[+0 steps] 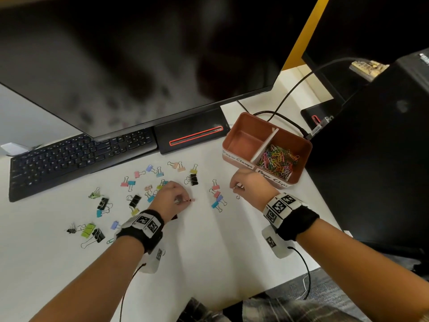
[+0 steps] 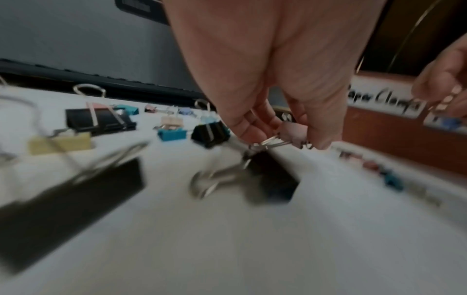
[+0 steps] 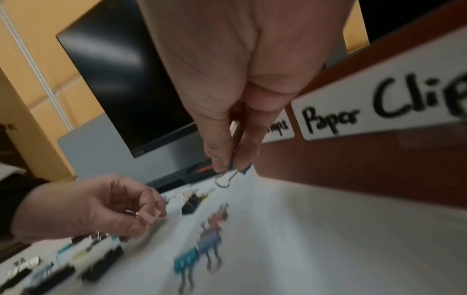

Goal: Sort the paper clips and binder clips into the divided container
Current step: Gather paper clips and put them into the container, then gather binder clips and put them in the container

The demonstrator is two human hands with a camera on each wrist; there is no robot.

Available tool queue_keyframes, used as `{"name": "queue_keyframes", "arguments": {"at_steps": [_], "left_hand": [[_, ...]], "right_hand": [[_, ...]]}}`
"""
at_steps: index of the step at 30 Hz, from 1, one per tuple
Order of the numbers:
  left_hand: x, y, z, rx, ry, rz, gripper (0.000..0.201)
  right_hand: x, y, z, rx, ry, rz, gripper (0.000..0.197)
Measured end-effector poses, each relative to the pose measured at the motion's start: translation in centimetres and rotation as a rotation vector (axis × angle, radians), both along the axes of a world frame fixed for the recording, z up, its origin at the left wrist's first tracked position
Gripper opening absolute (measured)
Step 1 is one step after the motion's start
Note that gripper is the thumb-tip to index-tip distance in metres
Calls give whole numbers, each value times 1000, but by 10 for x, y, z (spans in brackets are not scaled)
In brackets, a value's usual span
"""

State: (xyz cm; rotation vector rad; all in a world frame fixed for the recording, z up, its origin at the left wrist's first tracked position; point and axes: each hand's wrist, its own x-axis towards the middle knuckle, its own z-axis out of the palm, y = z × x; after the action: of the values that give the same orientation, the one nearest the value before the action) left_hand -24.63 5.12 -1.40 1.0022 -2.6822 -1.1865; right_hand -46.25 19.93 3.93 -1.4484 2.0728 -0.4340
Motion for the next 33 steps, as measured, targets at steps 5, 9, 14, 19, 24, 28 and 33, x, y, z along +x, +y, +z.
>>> {"name": "queue_keyframes", "arguments": {"at_steps": [5,9,14,19,24,28,33], "left_hand": [[-49,-2,64,97,178,-47,16],[-127,-2,109,180,409,3,9],[-180,-3,101,282,292,83,22],[-127,-22,86,88,232,123,31],[-48,-22,42,-67,-59,108,44],[-33,-18,14,-34,-198,17,63],[-50,-20,0,-45,-242,-58,75]], "right_hand": [[-19,-17,41,-209,27,-106,10],[-45,-36,64,-254,87,-246,13],[-57,-51,56,-75,0,-398,47],[-36,-42,44,-215,-21,-313,52],[10,-26,9,65,1,155,60],[31,-19,-22,291,38,192,90],[37,-28,-42,301,-30,78,76]]}}
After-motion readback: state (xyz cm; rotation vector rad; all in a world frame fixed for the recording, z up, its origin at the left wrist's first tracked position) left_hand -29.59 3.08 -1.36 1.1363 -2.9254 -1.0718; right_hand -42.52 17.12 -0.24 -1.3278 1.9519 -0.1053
